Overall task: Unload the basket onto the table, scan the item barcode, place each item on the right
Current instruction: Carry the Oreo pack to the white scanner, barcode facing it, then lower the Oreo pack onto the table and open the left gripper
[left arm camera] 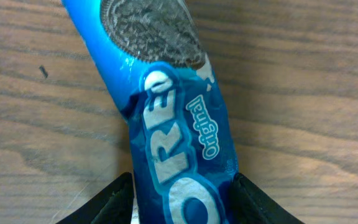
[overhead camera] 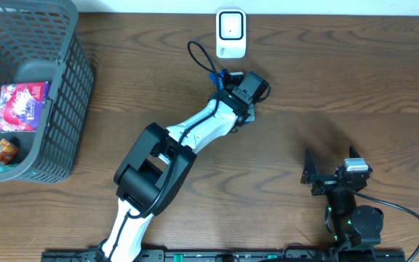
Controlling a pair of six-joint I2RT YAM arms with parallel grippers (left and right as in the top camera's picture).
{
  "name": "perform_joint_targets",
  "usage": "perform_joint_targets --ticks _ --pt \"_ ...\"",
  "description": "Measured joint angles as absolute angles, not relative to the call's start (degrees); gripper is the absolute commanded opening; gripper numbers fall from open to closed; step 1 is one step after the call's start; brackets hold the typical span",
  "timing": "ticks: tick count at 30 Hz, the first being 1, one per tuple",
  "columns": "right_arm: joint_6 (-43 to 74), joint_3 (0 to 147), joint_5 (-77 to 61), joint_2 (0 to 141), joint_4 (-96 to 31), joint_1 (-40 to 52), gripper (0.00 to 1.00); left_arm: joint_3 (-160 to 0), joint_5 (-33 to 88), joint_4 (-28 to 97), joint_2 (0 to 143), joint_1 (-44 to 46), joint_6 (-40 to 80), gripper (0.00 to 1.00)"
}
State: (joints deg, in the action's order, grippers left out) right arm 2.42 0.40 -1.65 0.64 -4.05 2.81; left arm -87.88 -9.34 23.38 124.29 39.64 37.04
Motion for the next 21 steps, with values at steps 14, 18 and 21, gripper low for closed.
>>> perform_joint_targets --ticks 14,18,21 --pt "2.4 0.4 -1.7 0.6 -4.1 2.8 0.99 -87.9 -9.3 31.6 124.3 39.6 32.1 0.49" --pt "2.4 0.4 -1.7 0.6 -4.1 2.8 0.99 -87.9 -9.3 32.4 124.0 39.6 31.4 0.49" --pt "2.4 0.4 -1.7 0.6 -4.1 2.8 0.99 -87.9 -9.3 33.4 122.9 39.6 31.2 0.47"
